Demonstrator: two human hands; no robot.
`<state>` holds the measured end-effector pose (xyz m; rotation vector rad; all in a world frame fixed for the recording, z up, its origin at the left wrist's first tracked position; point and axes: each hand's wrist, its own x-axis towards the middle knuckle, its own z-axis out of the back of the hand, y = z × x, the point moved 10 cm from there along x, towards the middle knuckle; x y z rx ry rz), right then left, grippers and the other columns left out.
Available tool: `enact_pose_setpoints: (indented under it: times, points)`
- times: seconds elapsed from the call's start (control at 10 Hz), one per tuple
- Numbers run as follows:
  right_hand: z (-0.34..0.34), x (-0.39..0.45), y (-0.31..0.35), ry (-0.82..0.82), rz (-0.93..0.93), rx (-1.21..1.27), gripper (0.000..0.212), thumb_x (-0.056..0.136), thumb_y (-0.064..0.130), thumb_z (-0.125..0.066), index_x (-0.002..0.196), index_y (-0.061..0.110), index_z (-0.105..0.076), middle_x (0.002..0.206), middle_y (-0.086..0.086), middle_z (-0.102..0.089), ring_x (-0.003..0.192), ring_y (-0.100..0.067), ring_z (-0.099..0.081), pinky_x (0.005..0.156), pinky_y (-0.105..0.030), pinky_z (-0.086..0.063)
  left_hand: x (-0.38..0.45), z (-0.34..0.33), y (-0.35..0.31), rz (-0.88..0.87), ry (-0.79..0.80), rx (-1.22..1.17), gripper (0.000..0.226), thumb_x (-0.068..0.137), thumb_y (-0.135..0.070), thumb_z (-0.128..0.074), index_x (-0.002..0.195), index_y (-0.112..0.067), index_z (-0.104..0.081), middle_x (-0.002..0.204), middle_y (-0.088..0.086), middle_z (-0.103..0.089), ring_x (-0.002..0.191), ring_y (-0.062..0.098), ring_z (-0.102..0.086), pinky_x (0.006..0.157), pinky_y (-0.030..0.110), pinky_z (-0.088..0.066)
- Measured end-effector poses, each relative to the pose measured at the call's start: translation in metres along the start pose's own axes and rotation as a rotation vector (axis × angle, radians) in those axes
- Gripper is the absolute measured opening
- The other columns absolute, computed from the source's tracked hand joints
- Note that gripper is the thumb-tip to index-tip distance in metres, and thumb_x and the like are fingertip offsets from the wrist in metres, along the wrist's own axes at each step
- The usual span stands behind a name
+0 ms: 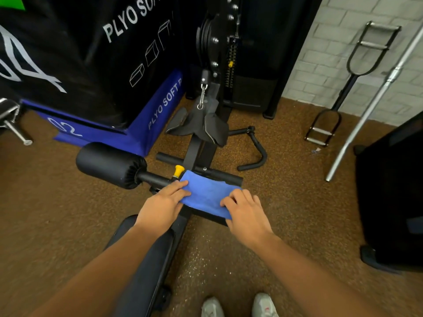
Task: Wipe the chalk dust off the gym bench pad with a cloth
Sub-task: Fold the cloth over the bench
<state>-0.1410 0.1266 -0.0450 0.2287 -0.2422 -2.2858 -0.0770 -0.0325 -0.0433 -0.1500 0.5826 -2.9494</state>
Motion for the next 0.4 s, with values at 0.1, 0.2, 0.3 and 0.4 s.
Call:
enact_pose_setpoints:
  times: [0.1,0.2,0.3,0.4]
  points:
    - [0.001,-0.003,0.003,-0.013,0.025,0.029,0.035,0.075,0.046,-0.061,0.102,0.024,-0.061,0.098,0.000,-0.049,0.093,-0.024,-0.047,0.074,-0.040,-0.043,-0.005,-0.002,0.003,0.031,0.003,-0.005,0.033,0.080,-0.024,-0.070,0.113,-0.022,-0.065,0.137,-0.004,-0.053,0.125,0.019,-0.051,0.081,0.037,-0.057]
    - [0.004,-0.007,0.004,-0.011,0.009,0.037,0.039,0.084,0.055,-0.046,0.105,0.025,-0.060,0.101,0.000,-0.049,0.096,-0.022,-0.045,0.076,-0.040,-0.043,-0.014,-0.004,0.001,0.068,0.017,-0.008,0.046,0.084,-0.053,-0.053,0.120,-0.025,-0.059,0.143,-0.009,-0.046,0.126,0.012,-0.045,0.086,0.033,-0.050]
    - [0.004,-0.004,0.008,0.055,0.061,-0.002,0.028,0.089,0.040,-0.054,0.112,0.024,-0.056,0.108,-0.002,-0.047,0.103,-0.026,-0.047,0.081,-0.041,-0.042,-0.007,-0.004,-0.004,0.093,0.050,0.065,0.039,0.089,-0.047,-0.050,0.120,-0.025,-0.058,0.143,-0.006,-0.045,0.126,0.019,-0.045,0.087,0.040,-0.050]
    - [0.008,-0.006,0.002,0.156,0.051,0.091,0.037,0.092,0.038,-0.053,0.127,0.026,-0.047,0.122,0.000,-0.042,0.116,-0.023,-0.038,0.094,-0.039,-0.036,-0.006,-0.006,-0.009,0.177,0.128,0.124,0.043,0.085,-0.037,-0.064,0.125,-0.027,-0.052,0.148,-0.003,-0.037,0.133,0.023,-0.036,0.094,0.046,-0.043]
